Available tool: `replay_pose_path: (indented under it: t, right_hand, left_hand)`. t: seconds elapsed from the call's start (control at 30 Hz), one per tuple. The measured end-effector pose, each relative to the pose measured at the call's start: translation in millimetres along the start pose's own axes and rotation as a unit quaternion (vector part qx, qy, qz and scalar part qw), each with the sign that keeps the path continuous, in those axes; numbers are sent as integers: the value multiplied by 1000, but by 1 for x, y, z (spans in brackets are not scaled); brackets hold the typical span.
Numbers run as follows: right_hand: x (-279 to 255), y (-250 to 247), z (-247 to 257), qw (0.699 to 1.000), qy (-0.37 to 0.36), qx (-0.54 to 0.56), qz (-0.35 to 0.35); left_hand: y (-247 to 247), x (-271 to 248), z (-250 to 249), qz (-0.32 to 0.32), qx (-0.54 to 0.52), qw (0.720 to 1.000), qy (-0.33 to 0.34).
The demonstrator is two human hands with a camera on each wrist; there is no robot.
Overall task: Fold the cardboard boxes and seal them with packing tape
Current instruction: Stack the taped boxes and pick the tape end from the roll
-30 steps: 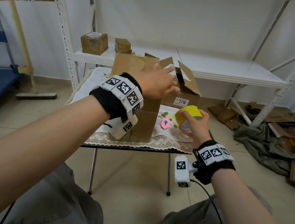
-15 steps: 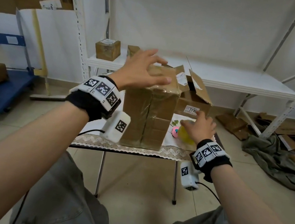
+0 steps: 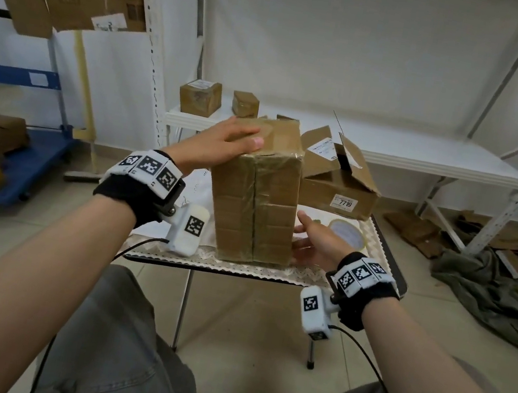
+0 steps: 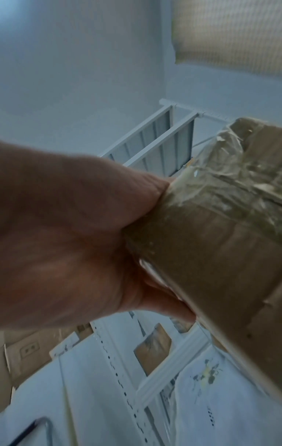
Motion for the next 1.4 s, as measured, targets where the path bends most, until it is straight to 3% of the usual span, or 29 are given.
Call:
replay_pose_path:
  t: [0.1,0.2,0.33,0.43,0.5,0.6,0.7,0.83,0.93,0.97,1.03,1.07,1.13,1.17,1.23,1.3,1.4]
  right_hand:
    - [-4,-2,12,999,-41,5,-32]
    - [-16,-7,38,985,-131,102,-57]
    - [-55,-16,83,917,-291,262,-82]
    - [-90,-19,120,861,-409,288,-91]
    - [-113,-16,144,847,-476,202,-121]
    - [-136,9,178,818,-546,-39,-178]
    - [-144,34,200,775,-556,-222,-202]
    - [-129,59,191,786,-502,-321,-164]
    - [-118,79,175,795,-498,-335,-90]
    - [-118,81,175,796,-509,-318,-74]
    - [-126,74,180,782,-542,-292,-93]
    - [-128,68,184,773,-557,-281,-118]
    - [-131,54,185,765,-574,-248,-154]
    - [-132,47,185,770,-576,-224,-159]
    - [-133,39,180,781,-577,-186,-148]
    - [-134,37,176,783,-578,-190,-129]
    - [-133,31,170,788,-568,-205,-120]
  left_hand:
    - [-13,-6,6,-24,-42,998,-25]
    - [-35,-13,16,-64,-124,989,-52]
    - [-57,-25,38,-112,-310,942,-61]
    - [-43,-28,70,-84,-386,913,-102]
    - [-19,-26,85,-47,-425,897,-108]
    - [28,-20,96,-10,-495,861,-117]
    - [76,-17,117,25,-512,841,-176]
    - [120,-21,147,46,-447,859,-243]
    - [113,-12,169,-1,-320,910,-263]
    - [93,-7,169,-62,-274,926,-252]
    - [40,-8,145,-211,-258,924,-189]
    - [12,-11,122,-274,-253,919,-129]
    - [-30,-22,64,-333,-204,921,4]
    - [-41,-26,33,-325,-156,930,67]
    - [-40,-27,-12,-250,-47,955,154]
    - [-23,-24,-31,-167,36,968,183]
    - [-12,-22,-35,-166,83,965,185]
Point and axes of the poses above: each hand's wrist, its own x-axis towards the middle knuckle, its own y-axis out of the palm, z = x × y, the point moved 9 cm from there along x, towards the middle knuckle, and after that the axes turned 4 degrees about x, right-handed, at the moved point
